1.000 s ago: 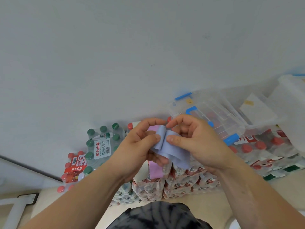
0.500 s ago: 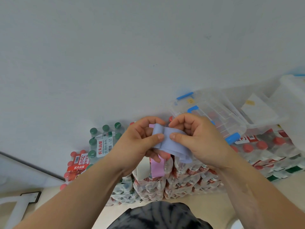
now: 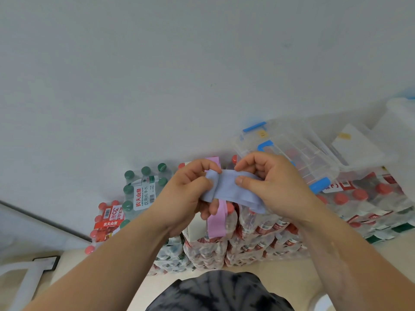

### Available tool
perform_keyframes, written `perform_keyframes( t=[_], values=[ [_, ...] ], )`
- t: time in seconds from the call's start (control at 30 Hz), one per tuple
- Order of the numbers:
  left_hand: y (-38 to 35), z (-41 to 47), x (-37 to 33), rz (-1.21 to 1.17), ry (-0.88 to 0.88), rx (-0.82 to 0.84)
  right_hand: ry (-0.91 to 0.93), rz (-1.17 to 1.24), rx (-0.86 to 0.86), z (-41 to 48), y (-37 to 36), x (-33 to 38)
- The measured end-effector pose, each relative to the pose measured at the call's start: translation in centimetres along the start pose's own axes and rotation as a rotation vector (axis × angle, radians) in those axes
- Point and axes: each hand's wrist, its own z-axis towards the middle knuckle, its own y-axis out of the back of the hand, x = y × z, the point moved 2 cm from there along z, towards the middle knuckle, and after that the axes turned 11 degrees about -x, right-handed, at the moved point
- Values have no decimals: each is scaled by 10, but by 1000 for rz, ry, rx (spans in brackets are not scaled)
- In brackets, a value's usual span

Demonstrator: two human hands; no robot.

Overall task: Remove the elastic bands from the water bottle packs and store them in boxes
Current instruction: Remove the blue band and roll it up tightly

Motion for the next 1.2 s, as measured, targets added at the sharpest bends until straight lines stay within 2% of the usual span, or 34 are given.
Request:
perform_keyframes(
  t=[0.2, 0.43, 0.8, 0.9, 1.03, 1.13, 1.2],
  values=[
    [0, -1, 7, -135, 43, 14, 12, -20, 13, -2, 3, -1],
    [-4, -1, 5, 162, -139, -1, 7, 69, 31, -8, 6, 8],
    [-16, -2, 8, 251, -360, -363, -109, 277, -19, -14, -8, 7],
    [-17, -1, 2, 73, -287, -424, -127, 296, -51, -12, -8, 7],
    [-15, 2, -2, -234, -42, -374, -134, 302, -33, -10, -6, 5],
    [-17, 4, 0, -332, 89, -397, -140, 304, -33, -11, -7, 3],
    [-18, 4, 3, -303, 88, -423, -132, 291, -37, -11, -9, 2]
  ],
)
